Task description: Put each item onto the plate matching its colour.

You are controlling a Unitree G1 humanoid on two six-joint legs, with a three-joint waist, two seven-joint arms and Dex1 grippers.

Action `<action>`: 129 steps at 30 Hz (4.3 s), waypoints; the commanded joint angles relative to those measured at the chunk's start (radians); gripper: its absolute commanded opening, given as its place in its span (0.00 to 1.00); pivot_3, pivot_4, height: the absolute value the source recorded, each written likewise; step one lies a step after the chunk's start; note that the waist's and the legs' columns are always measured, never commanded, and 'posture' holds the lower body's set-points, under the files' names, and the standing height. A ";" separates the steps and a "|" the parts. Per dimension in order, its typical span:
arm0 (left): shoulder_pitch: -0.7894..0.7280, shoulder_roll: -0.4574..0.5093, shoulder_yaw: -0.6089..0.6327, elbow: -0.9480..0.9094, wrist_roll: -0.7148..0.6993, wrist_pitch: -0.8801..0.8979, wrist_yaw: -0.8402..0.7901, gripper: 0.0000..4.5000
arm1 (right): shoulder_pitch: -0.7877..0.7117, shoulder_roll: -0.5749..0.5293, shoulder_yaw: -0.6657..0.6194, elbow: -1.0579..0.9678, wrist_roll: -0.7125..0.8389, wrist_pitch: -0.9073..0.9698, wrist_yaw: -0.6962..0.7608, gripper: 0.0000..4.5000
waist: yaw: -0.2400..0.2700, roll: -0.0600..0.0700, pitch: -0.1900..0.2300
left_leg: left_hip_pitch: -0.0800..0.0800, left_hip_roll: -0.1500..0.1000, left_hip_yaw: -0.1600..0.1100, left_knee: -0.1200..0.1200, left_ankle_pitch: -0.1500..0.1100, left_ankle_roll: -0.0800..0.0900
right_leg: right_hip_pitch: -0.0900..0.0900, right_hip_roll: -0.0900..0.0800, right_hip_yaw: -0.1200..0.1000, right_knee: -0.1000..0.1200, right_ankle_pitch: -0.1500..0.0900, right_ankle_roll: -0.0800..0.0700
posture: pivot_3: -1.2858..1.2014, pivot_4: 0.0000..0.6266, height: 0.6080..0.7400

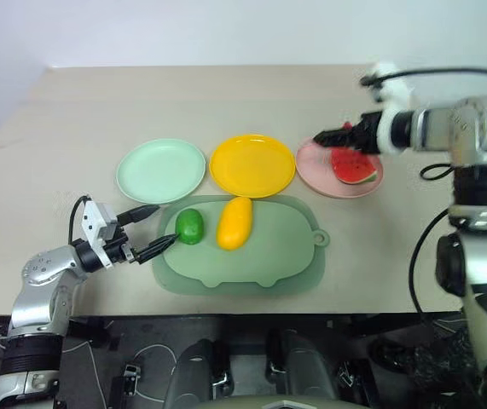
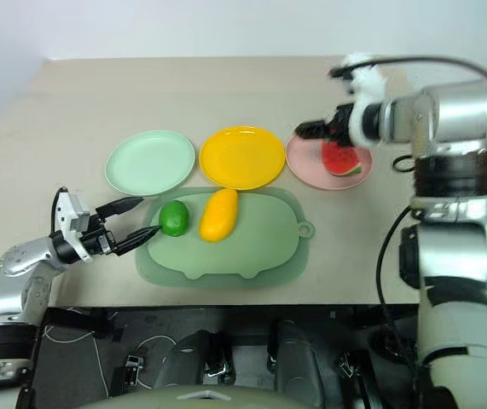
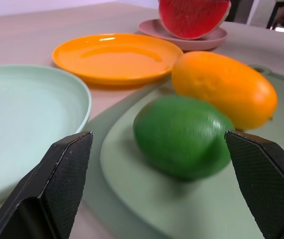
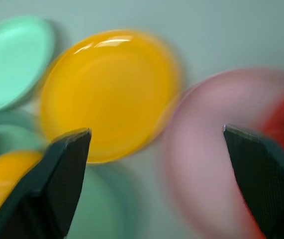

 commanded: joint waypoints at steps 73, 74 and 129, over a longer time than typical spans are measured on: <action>-0.013 0.076 0.027 -0.246 -0.090 0.175 0.097 1.00 | -0.055 0.185 0.100 0.076 0.624 0.003 -0.803 0.70 | -0.001 -0.001 -0.001 | 0.002 0.000 0.002 -0.002 0.001 -0.001 | 0.002 0.003 0.000 0.000 0.000 0.001 | 0.52 0.24 0.67; -0.013 0.077 0.030 -0.242 -0.091 0.175 0.096 1.00 | -0.072 0.179 0.121 0.112 0.579 -0.029 -0.766 0.70 | -0.003 -0.001 -0.001 | 0.002 0.000 0.002 -0.002 0.001 -0.001 | 0.002 0.003 0.000 0.000 0.000 0.001 | 0.52 0.24 0.67; 0.098 0.043 0.079 -0.206 -0.094 0.066 0.088 1.00 | 0.522 0.268 -0.007 -0.489 0.168 -0.734 -0.054 1.00 | -0.021 -0.002 -0.001 | 0.003 -0.001 0.004 -0.004 0.002 -0.003 | -0.003 0.001 0.003 0.008 -0.001 0.000 | 0.52 0.24 0.67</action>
